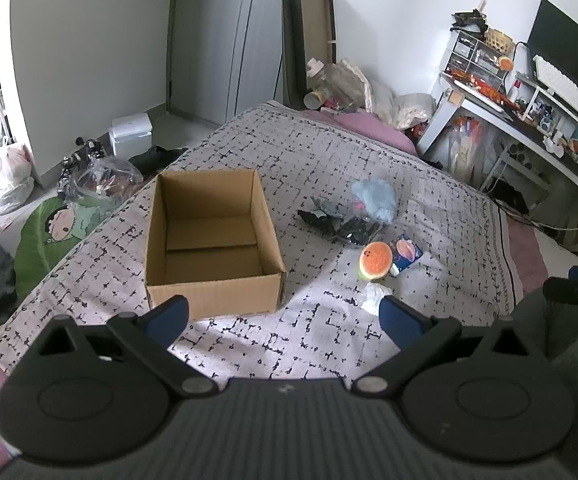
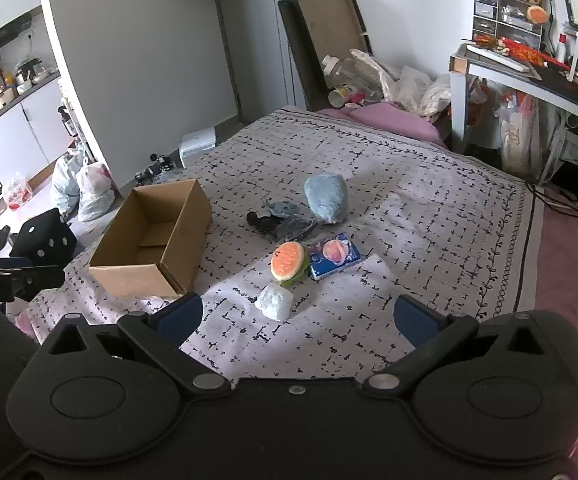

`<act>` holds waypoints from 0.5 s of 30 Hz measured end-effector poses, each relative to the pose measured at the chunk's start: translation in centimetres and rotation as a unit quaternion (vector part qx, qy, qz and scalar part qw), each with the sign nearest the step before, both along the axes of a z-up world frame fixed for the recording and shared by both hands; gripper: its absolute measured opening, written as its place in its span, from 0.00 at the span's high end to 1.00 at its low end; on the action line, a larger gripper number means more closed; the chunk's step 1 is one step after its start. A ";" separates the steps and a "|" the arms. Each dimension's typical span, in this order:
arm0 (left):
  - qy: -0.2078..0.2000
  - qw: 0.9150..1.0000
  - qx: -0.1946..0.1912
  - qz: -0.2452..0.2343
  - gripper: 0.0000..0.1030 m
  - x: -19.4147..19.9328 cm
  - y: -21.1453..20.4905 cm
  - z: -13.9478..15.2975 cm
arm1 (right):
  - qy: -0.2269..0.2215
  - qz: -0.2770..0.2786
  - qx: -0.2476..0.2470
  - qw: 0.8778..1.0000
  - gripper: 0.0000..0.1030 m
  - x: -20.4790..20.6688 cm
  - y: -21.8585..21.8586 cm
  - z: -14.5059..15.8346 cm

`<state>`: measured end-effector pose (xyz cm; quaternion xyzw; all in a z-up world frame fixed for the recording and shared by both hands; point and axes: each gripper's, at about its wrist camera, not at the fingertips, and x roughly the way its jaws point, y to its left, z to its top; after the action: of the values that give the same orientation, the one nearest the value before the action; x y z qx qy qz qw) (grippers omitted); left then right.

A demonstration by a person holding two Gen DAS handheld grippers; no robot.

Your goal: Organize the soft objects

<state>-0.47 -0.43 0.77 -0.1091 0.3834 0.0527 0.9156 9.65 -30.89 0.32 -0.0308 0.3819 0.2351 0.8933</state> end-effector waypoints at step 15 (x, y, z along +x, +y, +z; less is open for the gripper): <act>0.010 0.998 0.024 -0.059 0.02 2.5 -0.2 -0.5 | -0.020 0.027 0.006 0.999 0.00 1.2 0.5 -0.7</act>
<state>2.01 -0.65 0.27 -0.0637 0.3971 0.0093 0.9155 10.83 -30.36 -0.41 -0.0408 0.3619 0.2607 0.8941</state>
